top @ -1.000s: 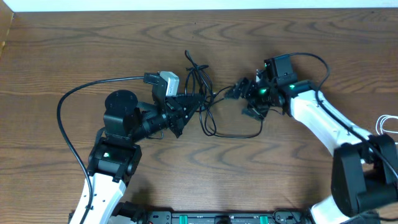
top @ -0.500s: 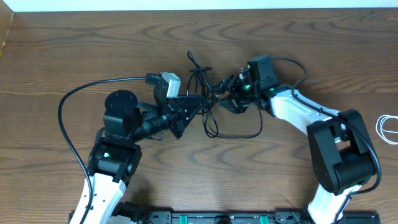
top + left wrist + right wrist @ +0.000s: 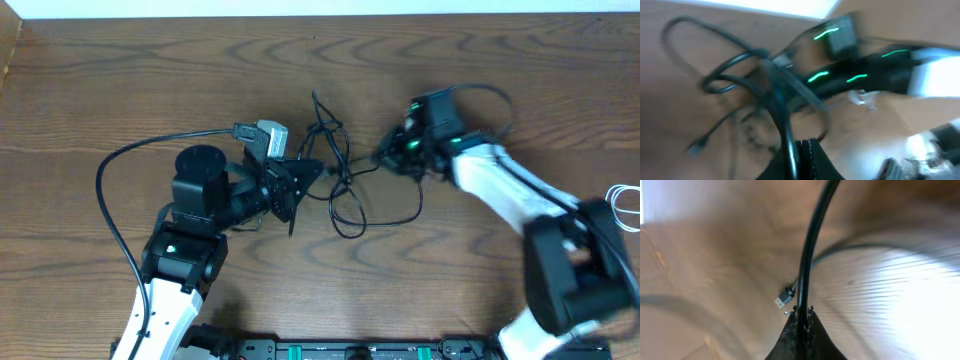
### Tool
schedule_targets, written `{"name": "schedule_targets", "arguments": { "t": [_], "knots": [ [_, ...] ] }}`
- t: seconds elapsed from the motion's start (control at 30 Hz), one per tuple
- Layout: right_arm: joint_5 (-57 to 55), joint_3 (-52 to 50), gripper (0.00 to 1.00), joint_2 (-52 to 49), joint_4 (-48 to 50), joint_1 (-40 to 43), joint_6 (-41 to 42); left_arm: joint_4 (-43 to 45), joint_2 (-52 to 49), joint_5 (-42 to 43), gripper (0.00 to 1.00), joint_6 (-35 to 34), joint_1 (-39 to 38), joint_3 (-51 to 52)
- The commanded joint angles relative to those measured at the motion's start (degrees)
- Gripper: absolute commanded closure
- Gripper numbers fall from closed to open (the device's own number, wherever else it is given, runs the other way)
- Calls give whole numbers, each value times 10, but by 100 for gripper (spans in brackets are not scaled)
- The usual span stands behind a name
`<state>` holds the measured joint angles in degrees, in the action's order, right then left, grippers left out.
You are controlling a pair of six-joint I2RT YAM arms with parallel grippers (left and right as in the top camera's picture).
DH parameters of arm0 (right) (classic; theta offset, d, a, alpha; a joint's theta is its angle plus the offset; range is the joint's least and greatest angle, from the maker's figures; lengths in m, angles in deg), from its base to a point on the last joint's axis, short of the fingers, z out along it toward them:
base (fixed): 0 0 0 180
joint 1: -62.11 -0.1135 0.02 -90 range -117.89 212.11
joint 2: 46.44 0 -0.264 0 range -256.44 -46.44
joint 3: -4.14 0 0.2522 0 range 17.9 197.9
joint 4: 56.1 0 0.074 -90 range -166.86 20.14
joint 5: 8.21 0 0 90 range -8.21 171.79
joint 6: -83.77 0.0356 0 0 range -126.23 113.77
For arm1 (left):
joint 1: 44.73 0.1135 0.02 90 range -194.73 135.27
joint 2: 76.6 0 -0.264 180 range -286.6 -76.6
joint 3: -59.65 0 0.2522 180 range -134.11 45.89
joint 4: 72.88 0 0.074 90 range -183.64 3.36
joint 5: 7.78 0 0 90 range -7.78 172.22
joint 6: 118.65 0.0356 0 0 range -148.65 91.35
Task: Untangle cables
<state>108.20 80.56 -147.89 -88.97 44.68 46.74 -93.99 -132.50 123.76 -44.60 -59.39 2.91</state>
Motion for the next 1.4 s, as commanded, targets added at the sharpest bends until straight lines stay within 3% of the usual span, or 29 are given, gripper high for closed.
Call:
{"name": "schedule_targets", "arguments": {
  "t": [0.0, 0.1, 0.2, 0.37, 0.53, 0.63, 0.83, 0.9, 1.0, 1.1, 1.2, 1.37],
  "knots": [
    [-91, 2, 98, 93, -41, 55, -88, -40, 5, -157, 85, 11, 3, -7],
    [-137, 2, 98, 150, -88, 101, -120, -90, 5, -261, 72, 11, 3, -7],
    [-161, 2, 99, 190, -116, 141, -143, -122, 5, -342, 66, 11, 3, -7],
    [-162, 2, 98, 214, -140, 185, -158, -136, 5, -412, 63, 11, 3, -7],
    [-100, 2, 98, 213, -146, 184, -198, -136, 5, -379, 42, 7, 3, -7],
    [10, 2, 98, 214, -106, 176, -268, -136, 5, -314, 21, 7, 3, -7],
    [167, 2, 98, 214, 2, 167, -289, -129, 1, -163, 12, 7, 3, -7],
    [148, 2, 92, 214, 12, 164, -288, -123, -3, -114, 12, 7, 3, -7],
    [34, 2, 69, 213, -22, 159, -272, -121, -10, -103, 12, 7, 3, -7],
    [-85, 2, 38, 213, -103, 158, -220, -121, -26, -103, 12, 7, 3, -7],
    [-89, 2, 21, 213, -157, 157, -217, -120, -44, -103, 12, 7, 3, -7],
    [16, 2, 17, 213, -244, 131, -217, -109, -82, -103, 12, 7, 3, -7]
  ]
}}
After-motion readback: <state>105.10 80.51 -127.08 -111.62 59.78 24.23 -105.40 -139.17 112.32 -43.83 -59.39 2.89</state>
